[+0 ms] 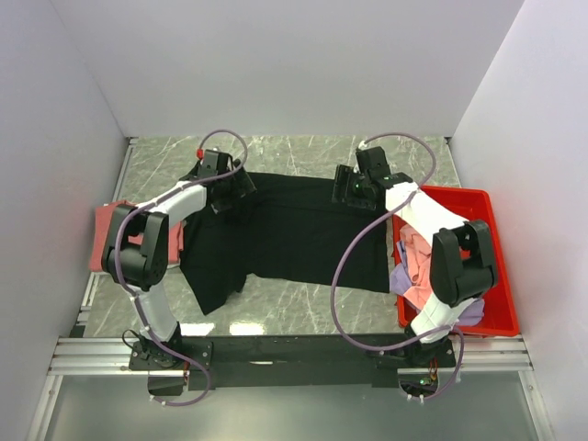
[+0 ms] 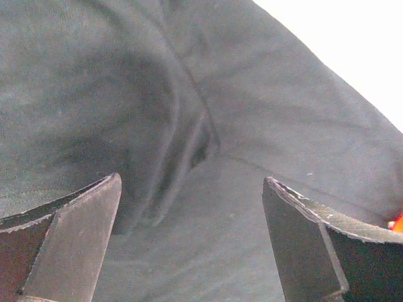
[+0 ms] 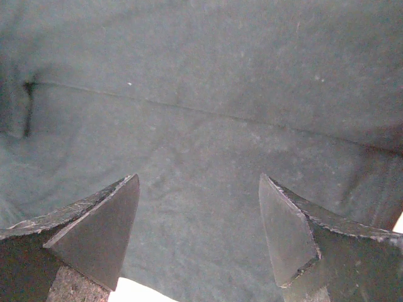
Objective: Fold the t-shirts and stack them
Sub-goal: Fold the tshirt
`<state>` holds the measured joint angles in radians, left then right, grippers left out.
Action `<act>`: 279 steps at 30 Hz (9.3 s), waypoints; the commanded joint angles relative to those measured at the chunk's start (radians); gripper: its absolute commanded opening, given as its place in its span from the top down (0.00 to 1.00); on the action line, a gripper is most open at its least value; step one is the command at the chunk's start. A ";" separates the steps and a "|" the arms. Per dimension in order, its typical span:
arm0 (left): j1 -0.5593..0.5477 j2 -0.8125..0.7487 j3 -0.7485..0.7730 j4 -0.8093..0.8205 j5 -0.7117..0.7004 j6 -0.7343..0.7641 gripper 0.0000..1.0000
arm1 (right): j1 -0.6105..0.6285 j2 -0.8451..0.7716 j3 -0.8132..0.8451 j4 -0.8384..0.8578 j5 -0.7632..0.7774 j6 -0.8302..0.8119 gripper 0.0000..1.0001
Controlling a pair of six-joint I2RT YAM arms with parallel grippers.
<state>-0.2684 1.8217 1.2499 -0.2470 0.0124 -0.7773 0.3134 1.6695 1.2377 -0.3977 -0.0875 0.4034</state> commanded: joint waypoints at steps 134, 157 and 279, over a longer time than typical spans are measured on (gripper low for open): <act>-0.201 -0.746 -0.775 -0.419 -0.256 -0.491 0.80 | 0.052 -0.317 -0.103 -0.193 0.114 -0.041 0.14; -0.198 -0.949 -0.549 -0.483 -0.414 -0.402 1.00 | 0.250 -0.326 -0.374 -0.314 0.224 0.074 0.16; 0.135 0.333 0.634 -0.254 -0.301 0.007 0.92 | -0.076 0.616 0.864 -0.669 0.436 -0.210 0.80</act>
<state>-0.1501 2.1063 1.7725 -0.4583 -0.2489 -0.7776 0.2562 2.2578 2.0125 -1.0500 0.2657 0.2302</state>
